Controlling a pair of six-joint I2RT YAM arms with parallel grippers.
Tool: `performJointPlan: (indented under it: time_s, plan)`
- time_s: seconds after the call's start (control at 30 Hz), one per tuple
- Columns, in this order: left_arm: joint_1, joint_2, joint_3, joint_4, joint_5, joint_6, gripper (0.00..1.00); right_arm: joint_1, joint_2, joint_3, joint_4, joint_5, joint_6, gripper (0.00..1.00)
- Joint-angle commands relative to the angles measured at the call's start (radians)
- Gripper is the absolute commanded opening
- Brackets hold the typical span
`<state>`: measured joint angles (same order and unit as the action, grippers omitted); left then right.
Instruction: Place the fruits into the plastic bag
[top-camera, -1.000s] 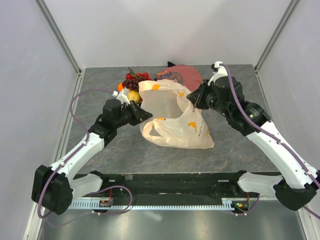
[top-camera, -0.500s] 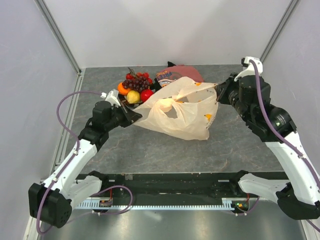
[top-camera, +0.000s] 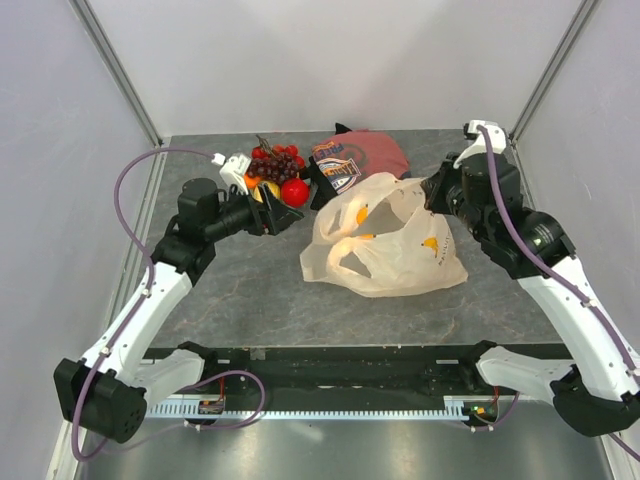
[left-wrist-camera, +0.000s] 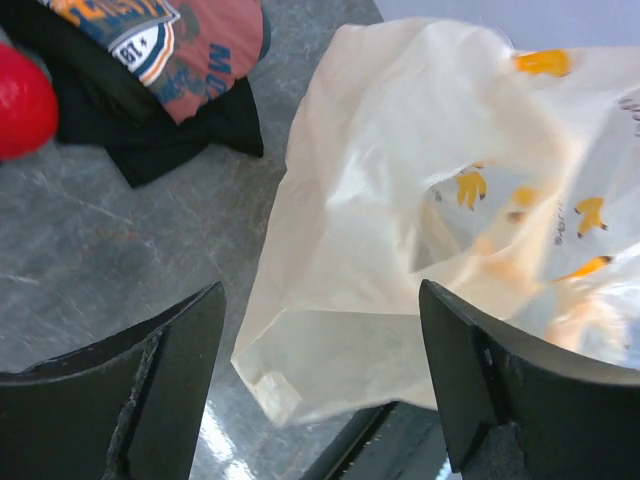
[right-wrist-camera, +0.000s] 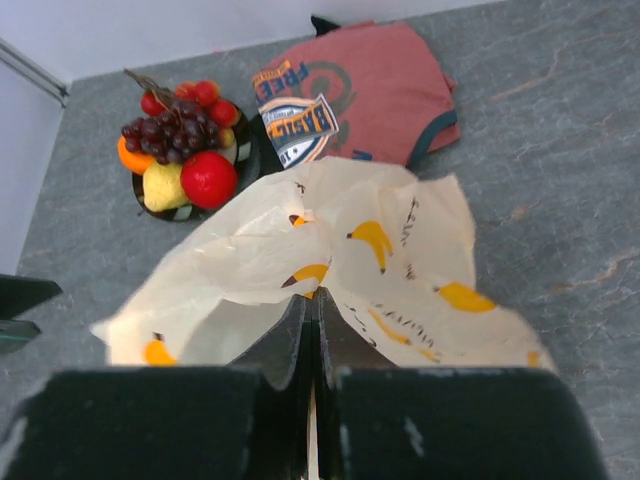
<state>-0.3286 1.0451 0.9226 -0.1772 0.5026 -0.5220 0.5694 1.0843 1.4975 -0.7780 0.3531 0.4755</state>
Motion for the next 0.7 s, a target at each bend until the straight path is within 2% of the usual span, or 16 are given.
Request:
performJointPlan:
  time_s: [0.0, 0.13, 0.23, 0.3, 0.37, 0.5, 0.67]
  plan:
    - [-0.013, -0.028, 0.073, 0.033, 0.034, 0.158, 0.85, 0.0, 0.02, -0.059, 0.048, -0.052, 0.014, 0.0]
    - [-0.032, -0.027, 0.087, 0.033, 0.047, 0.191, 0.86, -0.002, 0.045, -0.072, 0.051, -0.057, 0.023, 0.0]
    - [-0.032, -0.001, 0.085, -0.002, -0.059, 0.192, 0.87, -0.002, 0.06, -0.063, 0.046, -0.039, 0.034, 0.0]
    - [-0.03, 0.041, 0.105, -0.016, -0.064, 0.188, 0.87, -0.003, 0.066, -0.056, 0.045, -0.039, 0.032, 0.0]
    - [-0.032, 0.072, 0.122, 0.014, -0.027, 0.16, 0.87, -0.003, 0.075, -0.052, 0.043, -0.037, 0.031, 0.0]
    - [-0.049, 0.13, 0.111, 0.146, 0.15, 0.083, 0.87, -0.003, 0.091, -0.054, 0.048, -0.043, 0.031, 0.0]
    - [-0.176, 0.197, 0.125, 0.173, 0.246, 0.071, 0.87, -0.003, 0.114, -0.052, 0.054, -0.034, 0.034, 0.0]
